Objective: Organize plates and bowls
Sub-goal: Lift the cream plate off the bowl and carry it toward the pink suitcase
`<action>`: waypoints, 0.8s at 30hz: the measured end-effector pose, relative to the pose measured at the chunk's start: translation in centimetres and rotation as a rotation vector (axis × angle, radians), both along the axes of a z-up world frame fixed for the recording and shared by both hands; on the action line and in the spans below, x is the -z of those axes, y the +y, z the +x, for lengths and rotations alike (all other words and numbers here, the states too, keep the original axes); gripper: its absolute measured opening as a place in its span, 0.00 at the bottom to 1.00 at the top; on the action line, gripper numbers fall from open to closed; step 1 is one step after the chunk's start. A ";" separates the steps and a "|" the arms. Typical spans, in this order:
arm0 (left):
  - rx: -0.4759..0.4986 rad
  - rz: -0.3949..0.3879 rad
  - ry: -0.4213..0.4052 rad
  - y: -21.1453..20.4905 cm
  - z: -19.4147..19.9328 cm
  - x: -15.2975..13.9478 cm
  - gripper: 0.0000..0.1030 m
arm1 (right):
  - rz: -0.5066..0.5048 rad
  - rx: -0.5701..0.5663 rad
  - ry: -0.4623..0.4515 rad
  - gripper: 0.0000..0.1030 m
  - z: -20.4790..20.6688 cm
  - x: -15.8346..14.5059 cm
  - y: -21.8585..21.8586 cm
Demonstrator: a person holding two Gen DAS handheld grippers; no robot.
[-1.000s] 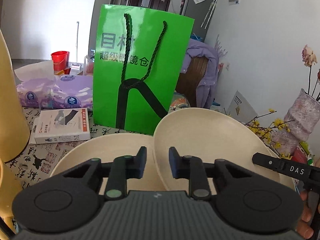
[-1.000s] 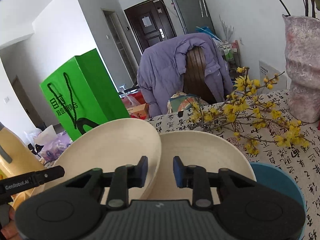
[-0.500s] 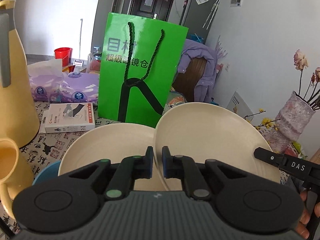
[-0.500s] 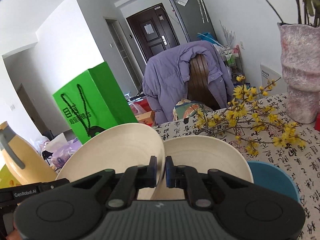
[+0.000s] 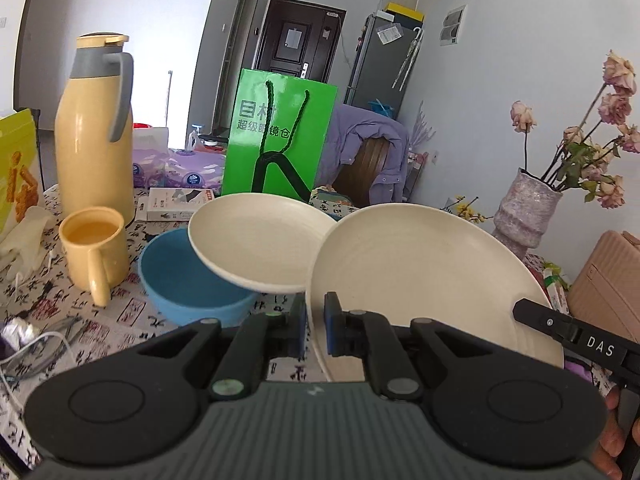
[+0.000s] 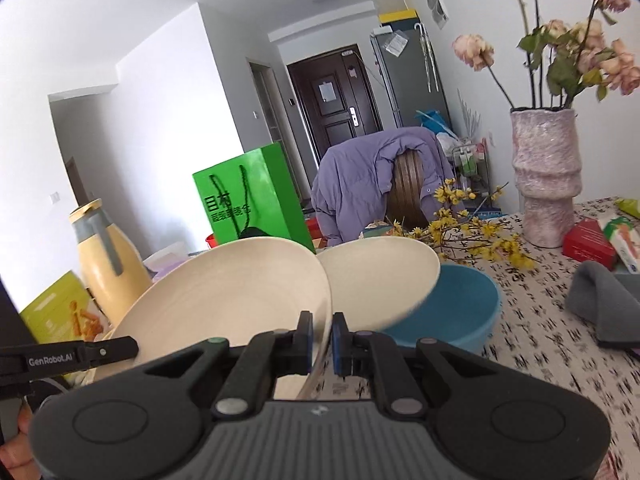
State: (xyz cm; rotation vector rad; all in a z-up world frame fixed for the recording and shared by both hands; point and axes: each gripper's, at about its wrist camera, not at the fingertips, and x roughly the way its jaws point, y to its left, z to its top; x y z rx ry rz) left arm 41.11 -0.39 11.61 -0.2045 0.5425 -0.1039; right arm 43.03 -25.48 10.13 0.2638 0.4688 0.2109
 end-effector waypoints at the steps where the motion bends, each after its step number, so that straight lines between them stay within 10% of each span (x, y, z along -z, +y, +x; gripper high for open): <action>1: 0.001 0.003 -0.003 -0.1 -1.2 0.3 0.09 | -0.005 -0.004 -0.010 0.09 -1.4 0.1 0.0; 14: -0.020 -0.024 0.026 0.7 -15.1 6.4 0.09 | -0.111 -0.035 -0.015 0.10 -16.2 4.6 1.5; 24: -0.032 0.020 0.058 0.8 -18.0 8.6 0.10 | -0.128 -0.046 0.033 0.11 -19.5 7.4 2.3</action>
